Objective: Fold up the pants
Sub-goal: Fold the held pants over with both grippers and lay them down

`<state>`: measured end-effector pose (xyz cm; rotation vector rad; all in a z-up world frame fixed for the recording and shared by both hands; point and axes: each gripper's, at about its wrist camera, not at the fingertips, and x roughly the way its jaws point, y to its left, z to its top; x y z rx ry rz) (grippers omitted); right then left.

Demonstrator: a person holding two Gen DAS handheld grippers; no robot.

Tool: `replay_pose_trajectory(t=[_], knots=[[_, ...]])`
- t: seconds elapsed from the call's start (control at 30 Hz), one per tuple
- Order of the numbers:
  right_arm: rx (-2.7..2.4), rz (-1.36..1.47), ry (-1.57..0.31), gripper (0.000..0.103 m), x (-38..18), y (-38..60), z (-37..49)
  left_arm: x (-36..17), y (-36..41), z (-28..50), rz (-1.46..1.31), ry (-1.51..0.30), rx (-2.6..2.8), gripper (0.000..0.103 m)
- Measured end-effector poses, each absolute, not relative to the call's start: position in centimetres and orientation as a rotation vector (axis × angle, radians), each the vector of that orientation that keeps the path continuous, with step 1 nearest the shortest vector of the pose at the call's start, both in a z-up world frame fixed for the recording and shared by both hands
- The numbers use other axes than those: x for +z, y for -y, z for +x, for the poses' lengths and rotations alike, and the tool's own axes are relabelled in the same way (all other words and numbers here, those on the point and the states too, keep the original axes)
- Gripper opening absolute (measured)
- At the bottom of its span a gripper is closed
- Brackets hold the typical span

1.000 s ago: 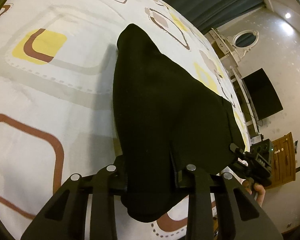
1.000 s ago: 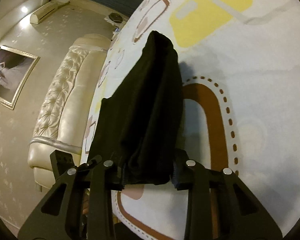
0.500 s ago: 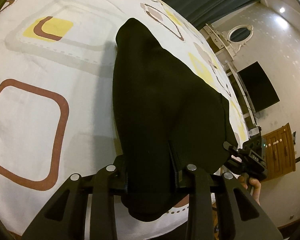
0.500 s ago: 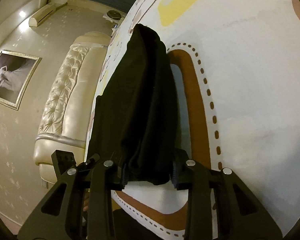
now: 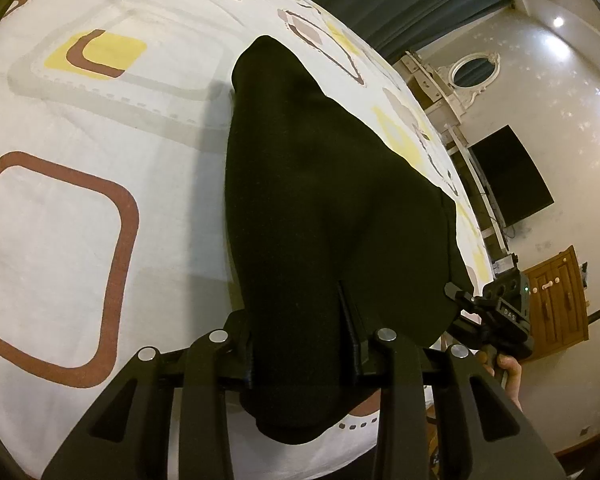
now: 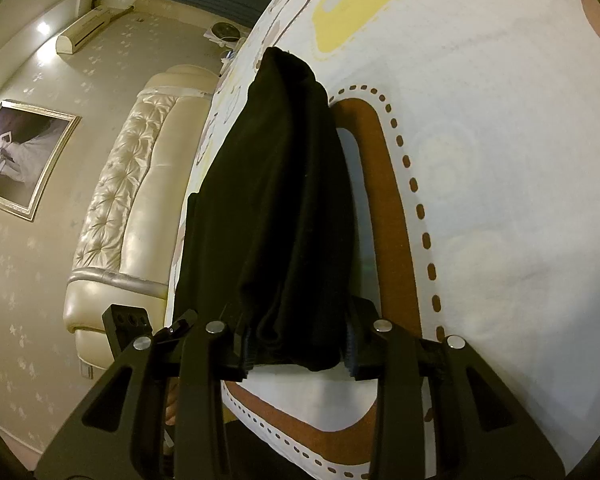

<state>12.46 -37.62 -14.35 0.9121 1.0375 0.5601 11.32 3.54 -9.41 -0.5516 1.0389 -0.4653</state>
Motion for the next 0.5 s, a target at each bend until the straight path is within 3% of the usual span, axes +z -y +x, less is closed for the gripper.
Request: replay_pose_trajectory(t=[0.2,0.37,0.5], knots=[[0.549,0.938,-1.031,0.036,-14.6,37.7,12.4,-9.4,-3.4,11.2,-0.538,-1.039,-0.45,0.044],[0.552,1.004,-1.019,0.045,-14.9,38.4,12.2,-9.3,-3.5,11.0,-0.498,-1.024,-0.421,0.077],[0.548,1.035,-1.012,0.051,-14.8,38.9,11.8,-9.1,-3.5,10.6,-0.471,-1.028,-0.411,0.083]])
